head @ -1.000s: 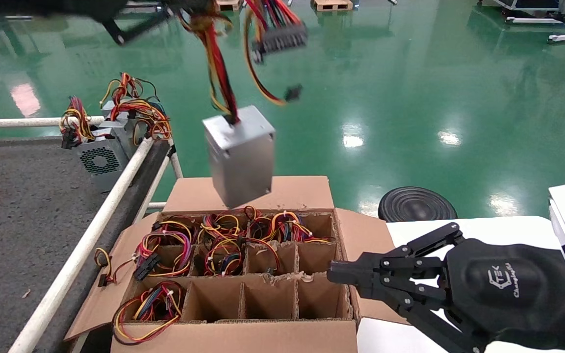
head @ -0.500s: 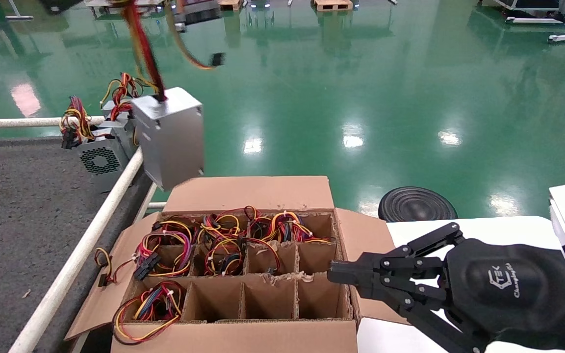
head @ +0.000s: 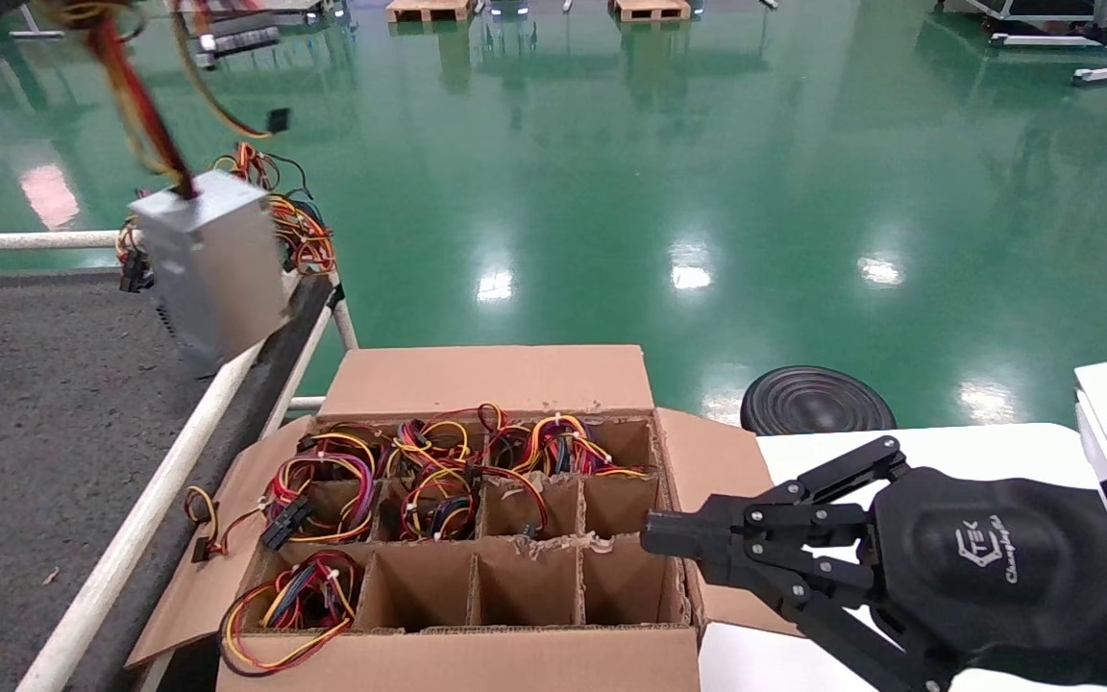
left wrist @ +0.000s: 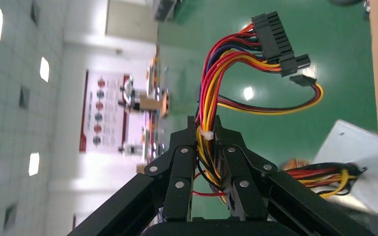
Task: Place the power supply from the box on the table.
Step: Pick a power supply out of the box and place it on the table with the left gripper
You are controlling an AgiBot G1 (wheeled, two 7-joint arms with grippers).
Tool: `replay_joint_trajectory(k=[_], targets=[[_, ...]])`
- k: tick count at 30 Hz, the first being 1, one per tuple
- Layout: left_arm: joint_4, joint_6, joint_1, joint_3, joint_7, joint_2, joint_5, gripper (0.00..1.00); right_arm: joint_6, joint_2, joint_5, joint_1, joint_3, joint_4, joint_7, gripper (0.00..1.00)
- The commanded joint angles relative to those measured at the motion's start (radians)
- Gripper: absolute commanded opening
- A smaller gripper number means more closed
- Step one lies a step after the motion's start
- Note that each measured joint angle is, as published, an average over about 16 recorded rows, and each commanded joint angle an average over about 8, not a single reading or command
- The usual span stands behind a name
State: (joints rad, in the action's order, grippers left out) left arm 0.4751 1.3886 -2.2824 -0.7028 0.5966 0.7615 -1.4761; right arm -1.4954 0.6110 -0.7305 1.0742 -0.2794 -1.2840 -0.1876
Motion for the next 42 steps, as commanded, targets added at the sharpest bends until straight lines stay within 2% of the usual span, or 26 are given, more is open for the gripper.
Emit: replay_joint_trajectory(k=[1, 20, 42], targets=[[-0.02, -0.003, -0.013, -0.008, -0.001, -0.012, -0.018, 0.0, 0.0, 0.0, 0.0, 0.0, 0.0, 0.0, 0.0, 0.0], [-0.142, 0.011, -0.096, -0.061, 0.0, -0.066, -0.112, 0.0, 0.0, 0.0, 0.0, 0.0, 0.0, 0.0, 0.0, 0.0], [-0.235, 0.014, -0.147, -0.088, 0.021, -0.1, -0.162, 0.0, 0.0, 0.0, 0.0, 0.0, 0.0, 0.0, 0.0, 0.0]])
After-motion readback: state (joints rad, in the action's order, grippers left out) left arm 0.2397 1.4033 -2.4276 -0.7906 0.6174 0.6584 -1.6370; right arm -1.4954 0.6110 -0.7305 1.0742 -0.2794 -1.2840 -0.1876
